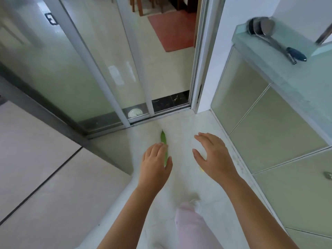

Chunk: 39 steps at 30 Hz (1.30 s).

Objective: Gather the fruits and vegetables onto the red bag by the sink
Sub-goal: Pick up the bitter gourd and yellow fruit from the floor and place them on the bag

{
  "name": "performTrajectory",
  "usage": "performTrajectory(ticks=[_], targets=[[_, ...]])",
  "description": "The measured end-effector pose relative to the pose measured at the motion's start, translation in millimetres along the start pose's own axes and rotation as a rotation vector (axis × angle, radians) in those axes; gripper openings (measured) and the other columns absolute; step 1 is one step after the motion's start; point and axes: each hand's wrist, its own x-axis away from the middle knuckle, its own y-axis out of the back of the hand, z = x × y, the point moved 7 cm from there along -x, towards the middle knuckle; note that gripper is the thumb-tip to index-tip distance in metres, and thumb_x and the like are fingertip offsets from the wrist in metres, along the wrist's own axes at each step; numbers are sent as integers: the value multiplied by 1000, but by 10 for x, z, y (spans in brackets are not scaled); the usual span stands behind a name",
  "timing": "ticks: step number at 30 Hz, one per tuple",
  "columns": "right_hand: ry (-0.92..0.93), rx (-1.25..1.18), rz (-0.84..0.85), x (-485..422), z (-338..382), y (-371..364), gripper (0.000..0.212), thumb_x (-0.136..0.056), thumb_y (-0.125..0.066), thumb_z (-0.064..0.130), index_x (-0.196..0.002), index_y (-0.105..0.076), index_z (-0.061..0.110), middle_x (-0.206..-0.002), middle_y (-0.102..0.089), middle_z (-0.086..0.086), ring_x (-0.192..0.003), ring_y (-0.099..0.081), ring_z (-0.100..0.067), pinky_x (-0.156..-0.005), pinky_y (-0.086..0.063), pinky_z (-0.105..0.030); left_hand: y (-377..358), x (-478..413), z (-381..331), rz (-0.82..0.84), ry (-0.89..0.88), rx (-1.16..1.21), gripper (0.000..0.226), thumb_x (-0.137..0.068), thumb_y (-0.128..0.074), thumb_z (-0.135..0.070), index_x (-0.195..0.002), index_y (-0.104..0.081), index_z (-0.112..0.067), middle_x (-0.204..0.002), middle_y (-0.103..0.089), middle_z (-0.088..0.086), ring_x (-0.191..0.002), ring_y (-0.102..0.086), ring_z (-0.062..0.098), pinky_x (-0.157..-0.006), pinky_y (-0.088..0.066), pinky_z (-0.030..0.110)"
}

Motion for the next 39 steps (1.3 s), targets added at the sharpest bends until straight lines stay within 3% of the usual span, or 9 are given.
performTrajectory(ticks=[6,11,16,21,25,28,31,35,39], targets=[[-68,14,-24,-669,-825,-198,38,-79,-55,24,-112,-60,6,-112,-63,-13,-107,-56,-33,-92,-43,-46,-725,-807,64,115,19,7,42,-82,-42,-28,-112,-60,-5,-113,-63,13,-106,-57,34,-89,-44,43],[-145,16,-1,-941,-1510,-721,46,-81,-41,36,-111,-60,8,-112,-63,-11,-106,-55,-30,-92,-42,-43,-1408,-1332,374,154,25,28,46,-81,-36,-29,-110,-60,-3,-111,-64,15,-103,-59,34,-88,-45,43],[-190,31,-28,-1066,-2190,-1617,43,-79,-43,36,-108,-62,9,-108,-65,-9,-106,-44,-18,-90,-42,-43,-2454,-1669,913,195,-9,41,46,-80,-39,-28,-109,-61,0,-107,-65,17,-99,-61,33,-85,-47,40],[-212,28,51,-972,-2884,-2698,44,-77,-44,37,-106,-63,9,-105,-66,-10,-102,-56,-26,-86,-46,-45,-3604,-1677,1634,288,7,28,47,-78,-39,-29,-105,-61,2,-101,-66,19,-92,-62,35,-81,-49,41],[-204,54,144,-722,-3597,-3531,46,-76,-45,39,-106,-63,9,-104,-66,-9,-103,-43,-15,-86,-45,-45,-4550,-1574,2215,381,7,-9,48,-76,-39,-31,-103,-62,2,-99,-66,19,-89,-63,35,-78,-51,42],[-247,64,212,-519,-4173,-3995,50,-75,-44,43,-108,-62,10,-106,-66,-9,-105,-49,-18,-88,-44,-44,-5172,-1542,2594,423,23,-33,39,-77,-49,-25,-100,-62,5,-98,-66,22,-85,-63,37,-74,-52,45],[-289,77,281,-360,-4686,-4409,49,-74,-51,42,-110,-62,11,-110,-64,-10,-106,-56,-27,-90,-41,-44,-5763,-1514,2921,453,58,-27,33,-74,-69,-4,-103,-60,8,-103,-62,27,-91,-60,42,-79,-48,47],[-279,119,326,-168,-5227,-4902,50,-66,-62,35,-109,-62,12,-111,-65,-11,-104,-59,-30,-87,-43,-45,-6336,-1693,3404,469,171,-29,43,-79,-68,-8,-117,-54,6,-117,-56,26,-106,-53,40,-92,-42,44],[-288,122,357,54,-5591,-5303,53,-64,-63,37,-111,-61,12,-113,-64,-12,-106,-58,-33,-87,-44,-50,-6761,-1740,3653,522,-89,-215,47,-74,-70,-9,-115,-55,9,-112,-58,31,-97,-57,45,-82,-48,51]])
